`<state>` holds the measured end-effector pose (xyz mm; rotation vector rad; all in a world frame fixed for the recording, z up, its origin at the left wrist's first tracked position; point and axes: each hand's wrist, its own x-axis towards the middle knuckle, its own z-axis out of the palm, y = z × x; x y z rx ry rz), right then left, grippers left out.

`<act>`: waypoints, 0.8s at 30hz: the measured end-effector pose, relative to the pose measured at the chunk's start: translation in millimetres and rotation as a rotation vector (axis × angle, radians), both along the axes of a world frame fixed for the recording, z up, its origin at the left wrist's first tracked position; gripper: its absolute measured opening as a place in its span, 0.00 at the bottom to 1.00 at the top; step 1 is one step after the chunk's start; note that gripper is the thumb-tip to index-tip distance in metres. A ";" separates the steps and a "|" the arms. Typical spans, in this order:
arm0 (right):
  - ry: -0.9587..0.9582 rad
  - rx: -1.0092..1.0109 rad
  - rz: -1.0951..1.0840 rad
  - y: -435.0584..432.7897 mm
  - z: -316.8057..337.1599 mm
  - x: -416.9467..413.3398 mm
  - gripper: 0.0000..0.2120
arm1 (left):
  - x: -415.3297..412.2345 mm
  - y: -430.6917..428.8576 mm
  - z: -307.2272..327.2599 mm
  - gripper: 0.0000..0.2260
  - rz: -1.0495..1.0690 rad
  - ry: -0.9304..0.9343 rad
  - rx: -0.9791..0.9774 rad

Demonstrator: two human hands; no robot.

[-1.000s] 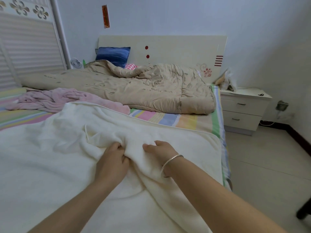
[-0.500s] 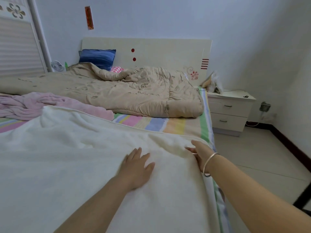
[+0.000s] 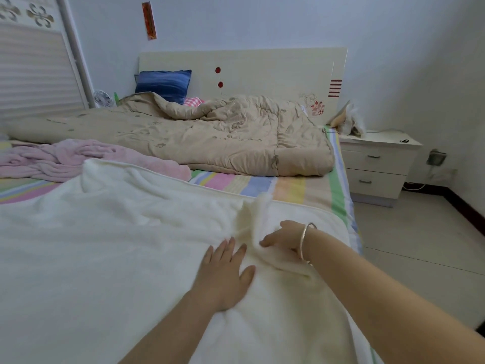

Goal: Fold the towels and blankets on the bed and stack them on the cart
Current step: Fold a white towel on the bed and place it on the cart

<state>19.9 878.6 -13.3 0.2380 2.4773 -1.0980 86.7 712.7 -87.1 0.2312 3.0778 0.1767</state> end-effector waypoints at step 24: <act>0.208 0.007 -0.487 122.0 -32.2 -68.6 0.18 | -101.6 19.5 41.3 0.10 0.068 0.371 0.319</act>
